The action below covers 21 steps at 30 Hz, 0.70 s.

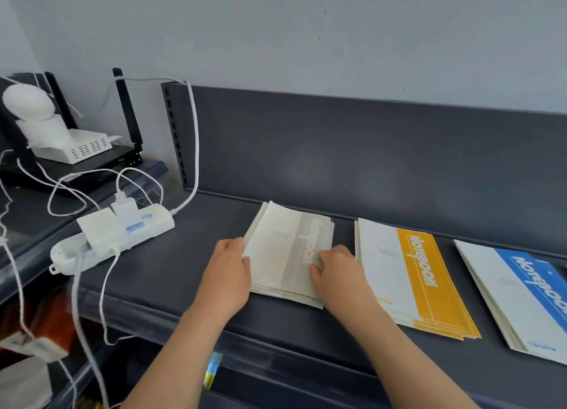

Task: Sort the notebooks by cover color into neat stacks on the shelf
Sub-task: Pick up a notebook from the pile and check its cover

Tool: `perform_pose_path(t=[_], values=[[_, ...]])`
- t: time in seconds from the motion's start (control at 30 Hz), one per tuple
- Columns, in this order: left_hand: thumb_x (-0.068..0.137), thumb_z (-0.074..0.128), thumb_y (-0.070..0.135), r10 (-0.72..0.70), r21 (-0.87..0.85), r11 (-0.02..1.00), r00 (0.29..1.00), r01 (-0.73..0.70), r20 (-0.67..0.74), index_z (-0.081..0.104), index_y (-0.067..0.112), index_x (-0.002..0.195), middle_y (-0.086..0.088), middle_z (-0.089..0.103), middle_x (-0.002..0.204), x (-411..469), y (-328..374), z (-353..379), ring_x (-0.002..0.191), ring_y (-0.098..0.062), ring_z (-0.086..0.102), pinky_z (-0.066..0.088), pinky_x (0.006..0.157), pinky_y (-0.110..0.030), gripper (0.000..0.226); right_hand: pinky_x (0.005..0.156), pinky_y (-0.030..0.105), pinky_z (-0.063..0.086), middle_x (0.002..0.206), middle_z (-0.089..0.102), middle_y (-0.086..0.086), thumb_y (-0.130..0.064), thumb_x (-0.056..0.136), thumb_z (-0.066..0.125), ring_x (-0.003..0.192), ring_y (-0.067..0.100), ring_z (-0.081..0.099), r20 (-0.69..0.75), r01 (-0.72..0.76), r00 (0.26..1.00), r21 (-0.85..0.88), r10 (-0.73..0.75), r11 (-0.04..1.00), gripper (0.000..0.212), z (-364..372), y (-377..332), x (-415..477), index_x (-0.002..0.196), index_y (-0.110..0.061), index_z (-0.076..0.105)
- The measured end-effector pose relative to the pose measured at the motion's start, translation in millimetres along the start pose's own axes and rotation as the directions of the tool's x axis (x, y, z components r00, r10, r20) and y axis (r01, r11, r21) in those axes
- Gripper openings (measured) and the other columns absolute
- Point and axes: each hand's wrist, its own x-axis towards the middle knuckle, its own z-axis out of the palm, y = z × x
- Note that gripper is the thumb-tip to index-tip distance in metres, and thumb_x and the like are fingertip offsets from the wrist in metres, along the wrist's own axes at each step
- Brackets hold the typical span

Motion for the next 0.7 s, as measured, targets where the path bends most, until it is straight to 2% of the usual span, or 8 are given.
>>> perform_pose_path(t=[0.07,0.13,0.27,0.33,0.4,0.43,0.6,0.7], values=[[0.099,0.040,0.019,0.024,0.100,0.995,0.999,-0.020,-0.033,0.050,0.012,0.124,-0.003,0.042,0.132,-2,1,-1,0.105,-0.020,0.049,0.040,0.088,-0.029,0.028,0.086,0.030,0.041,0.094,0.048,0.000,-0.021,0.093,0.041,0.079,0.019,0.050,-0.028,0.033,0.999,-0.045,-0.034,0.998,0.019,-2,1,-2,0.080,-0.013,0.053],[0.098,0.040,0.023,0.107,0.188,0.979,0.989,-0.085,-0.107,0.049,0.012,0.132,-0.001,0.043,0.136,-4,9,-4,0.117,-0.021,0.045,0.037,0.098,-0.030,0.036,0.092,0.028,0.038,0.106,0.057,-0.001,-0.025,0.093,0.044,0.092,0.019,0.055,-0.100,0.083,0.991,-0.069,-0.090,0.994,0.021,-9,5,-6,0.099,-0.015,0.062],[0.098,0.044,0.025,0.240,0.100,0.969,0.961,-0.227,-0.136,0.052,0.014,0.132,0.002,0.054,0.130,-14,40,-9,0.118,-0.019,0.048,0.037,0.099,-0.029,0.037,0.098,0.027,0.036,0.122,0.059,-0.002,-0.030,0.093,0.049,0.110,0.018,0.054,-0.207,0.066,0.975,-0.045,-0.074,0.997,0.031,-34,22,-21,0.119,-0.018,0.059],[0.097,0.046,0.022,0.284,0.059,0.959,0.951,-0.278,-0.123,0.061,0.012,0.121,-0.001,0.063,0.118,-21,58,-5,0.111,-0.022,0.054,0.041,0.094,-0.033,0.030,0.100,0.026,0.038,0.132,0.055,-0.003,-0.032,0.094,0.049,0.117,0.018,0.052,-0.226,0.025,0.974,-0.018,-0.029,1.000,0.037,-44,36,-29,0.128,-0.019,0.054],[0.096,0.047,0.019,0.323,0.035,0.946,0.942,-0.321,-0.097,0.065,0.006,0.107,-0.008,0.068,0.103,-29,75,2,0.100,-0.027,0.059,0.046,0.087,-0.038,0.025,0.097,0.026,0.039,0.135,0.052,-0.005,-0.033,0.094,0.049,0.117,0.017,0.053,-0.253,-0.022,0.967,-0.001,0.021,1.000,0.039,-52,52,-40,0.130,-0.019,0.052],[0.096,0.046,0.020,0.341,0.019,0.940,0.937,-0.340,-0.081,0.065,0.007,0.107,-0.007,0.069,0.102,-34,84,7,0.099,-0.026,0.059,0.046,0.086,-0.038,0.026,0.096,0.026,0.040,0.135,0.052,-0.005,-0.033,0.094,0.049,0.117,0.017,0.053,-0.266,-0.055,0.962,0.001,0.053,0.998,0.039,-57,60,-46,0.130,-0.019,0.052],[0.097,0.046,0.029,0.455,-0.098,0.883,0.889,-0.459,-0.057,0.060,0.023,0.126,0.008,0.066,0.114,-57,130,30,0.105,-0.011,0.057,0.045,0.090,-0.025,0.033,0.088,0.030,0.043,0.122,0.060,0.001,-0.031,0.092,0.052,0.107,0.020,0.056,-0.321,-0.171,0.934,-0.010,0.159,0.985,0.032,-83,105,-79,0.118,-0.014,0.058],[0.098,0.044,0.032,0.492,-0.099,0.865,0.870,-0.493,-0.034,0.057,0.025,0.129,0.010,0.062,0.122,-70,159,46,0.111,-0.010,0.054,0.042,0.093,-0.024,0.035,0.094,0.029,0.041,0.126,0.059,0.001,-0.031,0.093,0.051,0.116,0.020,0.052,-0.349,-0.232,0.911,0.006,0.219,0.973,0.035,-98,134,-101,0.122,-0.013,0.057]])
